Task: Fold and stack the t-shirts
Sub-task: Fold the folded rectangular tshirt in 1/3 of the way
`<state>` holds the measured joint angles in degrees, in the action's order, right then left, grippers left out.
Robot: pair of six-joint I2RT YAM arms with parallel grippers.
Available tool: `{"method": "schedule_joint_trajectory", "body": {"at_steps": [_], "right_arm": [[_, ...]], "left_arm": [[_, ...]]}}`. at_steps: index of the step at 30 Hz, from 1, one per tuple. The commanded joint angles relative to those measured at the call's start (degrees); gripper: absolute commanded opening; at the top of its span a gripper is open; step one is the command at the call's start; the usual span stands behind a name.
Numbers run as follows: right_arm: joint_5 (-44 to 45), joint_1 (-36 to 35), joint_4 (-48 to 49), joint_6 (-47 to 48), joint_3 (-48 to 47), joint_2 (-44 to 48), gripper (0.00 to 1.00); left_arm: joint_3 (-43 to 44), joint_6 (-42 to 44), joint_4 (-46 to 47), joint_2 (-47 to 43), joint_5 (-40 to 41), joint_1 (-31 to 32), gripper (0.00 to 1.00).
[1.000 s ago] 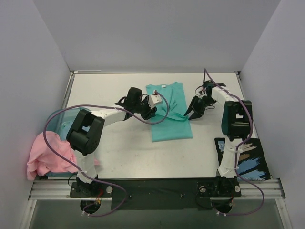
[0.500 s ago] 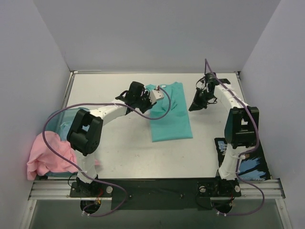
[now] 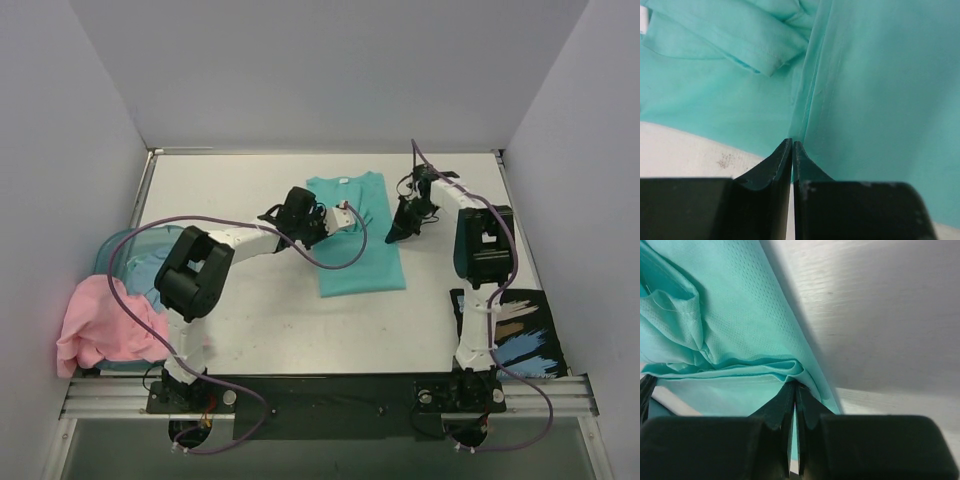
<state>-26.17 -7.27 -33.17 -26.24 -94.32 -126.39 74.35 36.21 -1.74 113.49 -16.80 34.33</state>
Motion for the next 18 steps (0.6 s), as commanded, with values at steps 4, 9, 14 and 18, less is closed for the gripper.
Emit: {"method": "schedule_joint_trajectory", "body": {"at_steps": [4, 9, 14, 18], "right_arm": [[2.4, 1.3, -2.0, -0.3, -0.2, 3.7, 0.0], [5.3, 1.8, -2.9, 1.1, 6.5, 13.9, 0.0], [8.6, 2.0, -4.0, 1.8, 21.1, 22.8, 0.4], [6.4, 2.0, -3.3, 1.4, 29.2, 25.0, 0.49]], "left_arm": [[2.1, 2.2, 2.5, 0.8, 4.9, 1.5, 0.15], [7.5, -2.2, -0.2, -2.2, 8.0, 2.0, 0.25], [13.3, -2.6, -11.6, -4.4, 3.6, 2.7, 0.34], [10.0, 1.8, -21.3, -7.0, -5.0, 5.9, 0.43]]}}
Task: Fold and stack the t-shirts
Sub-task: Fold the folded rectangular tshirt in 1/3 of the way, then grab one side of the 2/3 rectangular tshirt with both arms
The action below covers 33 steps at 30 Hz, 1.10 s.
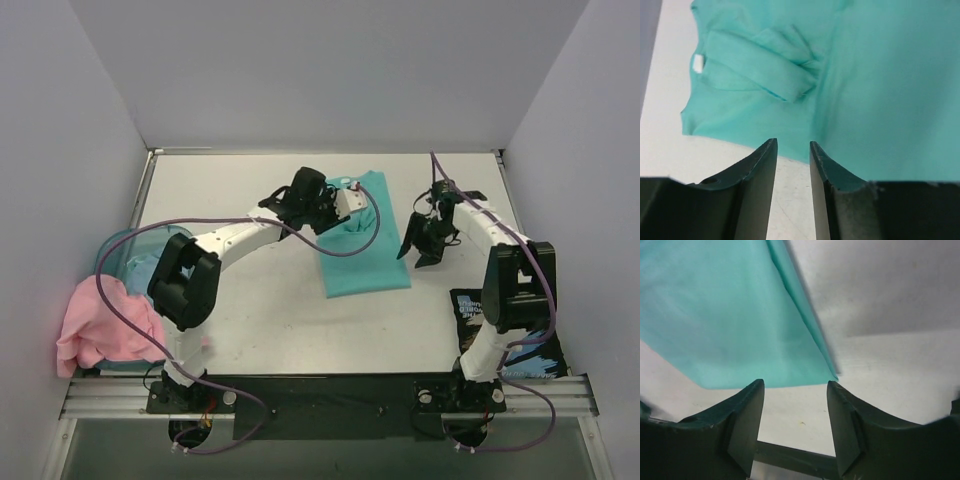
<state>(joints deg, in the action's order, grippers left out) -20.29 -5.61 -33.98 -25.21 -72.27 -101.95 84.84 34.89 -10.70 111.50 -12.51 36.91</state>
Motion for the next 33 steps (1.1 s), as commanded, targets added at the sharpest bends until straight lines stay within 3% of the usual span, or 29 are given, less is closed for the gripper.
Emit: {"method": "schedule_joint_trajectory", "body": {"at_steps": [1, 3, 4, 7, 8, 14, 19, 22, 27, 31, 33], "right_arm": [[-0.2, 0.3, -2.1, 0.3, 7.9, 0.9, 0.5], [-0.4, 0.3, -1.2, 0.2, 10.0, 1.1, 0.51], [-0.5, 0.4, -0.3, 0.2, 11.0, 1.0, 0.51], [-2.3, 0.5, 1.8, -0.6, 12.1, -0.5, 0.5], [-2.8, 0.6, 2.6, -0.7, 12.4, -1.0, 0.5], [-3.8, 1.1, 4.3, -1.4, 13.6, -2.4, 0.49], [-3.3, 3.0, 5.5, -2.1, 14.7, -2.0, 0.49], [-5.2, 3.4, 6.7, -2.3, 14.0, -3.9, 0.43], [-7.7, 3.8, 8.3, -2.5, 14.9, -4.5, 0.0], [-8.4, 4.1, 5.8, -1.6, 15.1, -1.5, 0.0], [-8.1, 3.9, 3.6, -0.9, 16.1, 1.4, 0.0]], "left_arm": [[-2.7, 4.2, -13.6, -6.5, -10.6, 5.0, 0.45], [-6.7, 8.2, -15.7, -8.1, -13.2, 7.6, 0.55], [-7.6, 9.3, -17.4, -8.5, -14.4, 8.4, 0.71], [-12.3, 10.3, -16.6, -8.8, -14.6, 9.9, 0.76], [-13.2, 10.5, -15.9, -8.9, -13.3, 10.2, 0.88], [-18.0, 11.1, -9.2, -7.2, -4.3, 12.0, 0.89], [-17.7, 8.9, -6.0, -5.5, -2.7, 12.5, 0.87], [-17.3, 7.5, -5.6, -4.4, -2.5, 12.5, 0.75], [-17.5, 8.0, -7.8, -4.5, -2.3, 12.5, 0.3], [-17.1, 8.5, -11.0, -5.7, -1.8, 12.2, 0.04], [-16.0, 8.8, -14.1, -6.9, -2.2, 12.1, 0.0]]}}
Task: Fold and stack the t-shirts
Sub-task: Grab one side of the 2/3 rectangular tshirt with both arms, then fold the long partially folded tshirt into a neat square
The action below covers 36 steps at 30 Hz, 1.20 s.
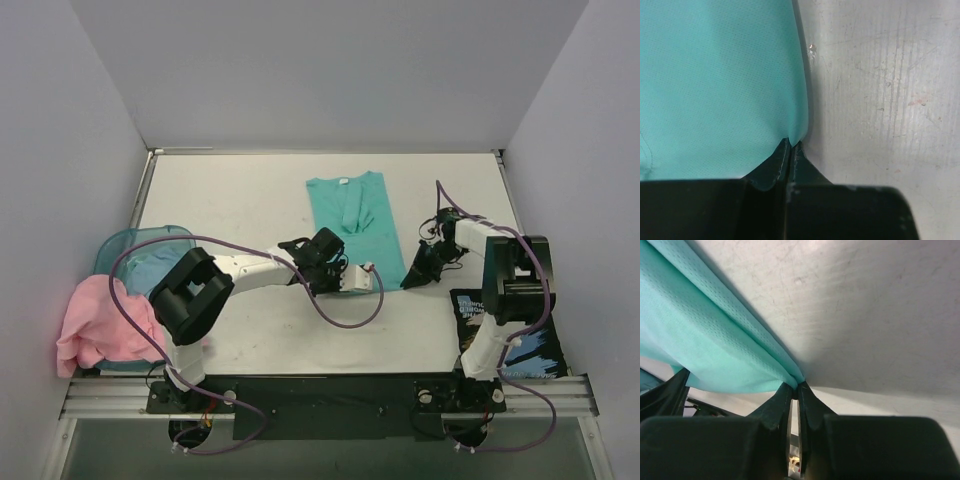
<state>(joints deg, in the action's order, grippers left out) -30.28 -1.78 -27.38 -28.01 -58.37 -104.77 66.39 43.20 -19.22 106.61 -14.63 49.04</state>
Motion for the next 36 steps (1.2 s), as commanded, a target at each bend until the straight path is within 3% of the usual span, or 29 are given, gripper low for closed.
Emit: {"method": "schedule_joint_trajectory", "body": {"at_steps": [1, 9, 16, 21, 25, 28, 33, 36], "right_arm": [[1.8, 0.0, -3.8, 2.3, 2.6, 6.7, 0.0], [3.5, -7.4, -16.3, -0.4, 11.0, 27.4, 0.0], [4.8, -22.1, -30.3, -9.9, 13.2, 44.6, 0.0], [3.8, -31.6, -37.5, -17.4, 9.6, 51.8, 0.0], [5.7, -31.2, -37.2, -17.4, 4.6, 51.9, 0.0], [7.2, -28.6, -34.2, -11.9, 2.7, 45.3, 0.0], [7.4, -18.0, -24.2, -5.4, 0.6, 36.3, 0.0], [7.2, -16.4, -21.1, -3.4, -3.0, 28.6, 0.0]], "left_arm": [[2.9, 0.7, -8.3, -3.1, -0.5, -0.2, 0.0], [6.0, 1.7, -29.5, -10.5, -8.7, -0.9, 0.0], [5.9, 9.4, -46.7, -22.6, -16.6, -0.9, 0.0], [7.5, 13.7, -60.6, -28.7, -28.1, -0.8, 0.0], [6.3, 5.3, -55.3, -30.1, -29.9, -2.6, 0.0], [6.1, -3.3, -46.2, -28.2, -29.2, -7.4, 0.0], [8.8, -7.6, -41.1, -21.5, -26.4, -14.6, 0.0], [8.9, -10.0, -37.2, -17.9, -24.7, -16.6, 0.0]]}}
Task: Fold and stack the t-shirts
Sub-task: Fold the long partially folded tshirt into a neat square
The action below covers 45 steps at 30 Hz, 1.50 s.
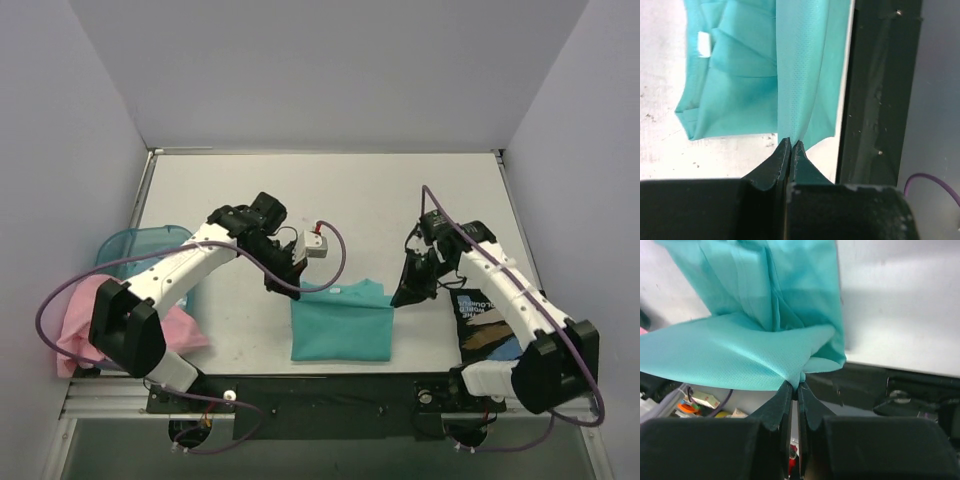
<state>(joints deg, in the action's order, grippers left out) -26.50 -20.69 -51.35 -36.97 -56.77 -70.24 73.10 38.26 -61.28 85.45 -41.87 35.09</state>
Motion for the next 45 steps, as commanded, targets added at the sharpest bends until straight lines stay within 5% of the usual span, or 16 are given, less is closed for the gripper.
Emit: {"method": "schedule_joint_trajectory", "body": {"at_steps": [1, 13, 22, 24, 25, 27, 34, 39, 45], "right_arm": [[3.4, 3.0, 4.3, 6.3, -5.4, -9.2, 0.0], [-0.6, 5.1, 11.6, 7.5, -16.5, -30.6, 0.0], [-1.4, 3.6, 12.5, 8.1, -19.4, -34.8, 0.0], [-1.8, 2.8, 12.6, 8.7, -20.1, -35.9, 0.11], [-2.1, 2.3, 12.6, 8.8, -20.7, -36.2, 0.29], [-2.1, 2.1, 12.6, 9.0, -21.2, -36.4, 0.44], [1.5, 2.2, 12.6, 10.4, -19.5, -31.5, 0.52], [0.5, 0.2, 13.9, 12.7, -16.0, -30.8, 0.49], [2.2, -6.1, 17.2, 16.8, -17.7, -27.8, 0.06]], "left_arm": [[2.5, -5.3, 5.2, 4.5, 2.6, -3.6, 0.0], [2.7, -11.9, 10.7, 15.2, 5.3, -8.4, 0.0], [0.2, -11.6, 5.5, 12.8, 3.9, -10.1, 0.0], [-0.8, -10.9, 4.2, 12.5, 4.3, -10.2, 0.0], [-1.1, -10.6, 3.9, 12.3, 4.7, -10.2, 0.0], [-2.7, -10.6, 3.9, 12.3, 5.2, -10.3, 0.0], [-5.2, -13.6, 6.3, 12.5, 7.8, -12.6, 0.06], [-5.8, -13.9, 5.4, 13.0, 11.1, -13.1, 0.38], [-3.9, -13.7, 7.7, 12.4, 25.2, -13.2, 0.41]]}}
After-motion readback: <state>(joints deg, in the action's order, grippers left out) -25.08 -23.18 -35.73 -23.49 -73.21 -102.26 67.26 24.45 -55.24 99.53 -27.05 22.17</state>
